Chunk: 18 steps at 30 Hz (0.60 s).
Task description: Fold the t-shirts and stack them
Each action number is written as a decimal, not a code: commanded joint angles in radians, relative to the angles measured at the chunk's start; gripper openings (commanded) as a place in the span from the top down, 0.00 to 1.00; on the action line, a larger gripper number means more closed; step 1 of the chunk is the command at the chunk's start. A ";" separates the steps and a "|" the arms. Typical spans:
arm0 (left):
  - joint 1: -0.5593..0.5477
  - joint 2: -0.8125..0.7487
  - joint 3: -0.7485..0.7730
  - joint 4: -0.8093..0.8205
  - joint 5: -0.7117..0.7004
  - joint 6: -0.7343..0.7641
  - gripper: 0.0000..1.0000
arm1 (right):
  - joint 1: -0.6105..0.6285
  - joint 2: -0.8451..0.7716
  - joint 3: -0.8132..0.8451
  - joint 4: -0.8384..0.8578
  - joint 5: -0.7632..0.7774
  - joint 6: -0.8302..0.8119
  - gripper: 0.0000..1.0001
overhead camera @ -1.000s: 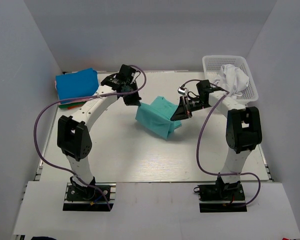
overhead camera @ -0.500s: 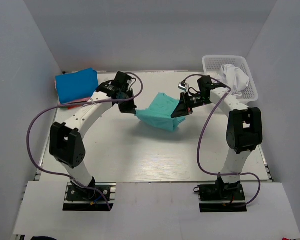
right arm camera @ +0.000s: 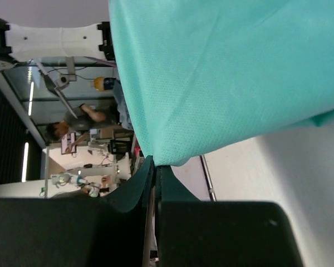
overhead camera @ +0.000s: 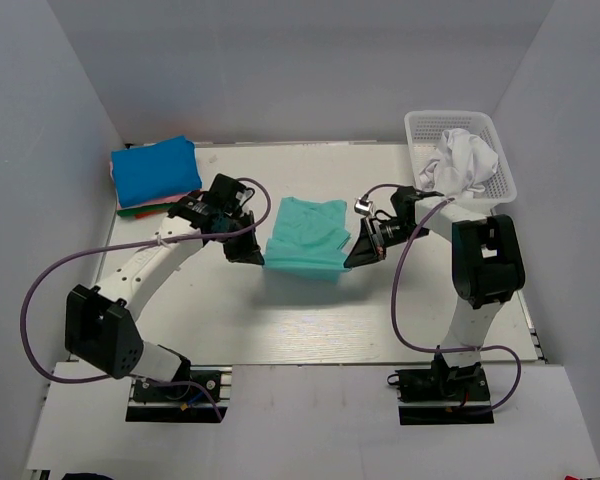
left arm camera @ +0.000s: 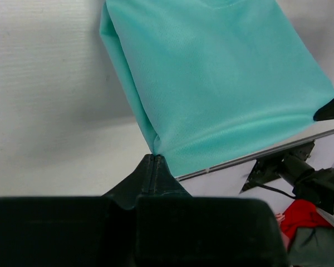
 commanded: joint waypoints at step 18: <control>0.020 0.124 0.258 0.068 -0.140 -0.043 1.00 | -0.005 0.095 0.283 -0.357 -0.227 -0.240 1.00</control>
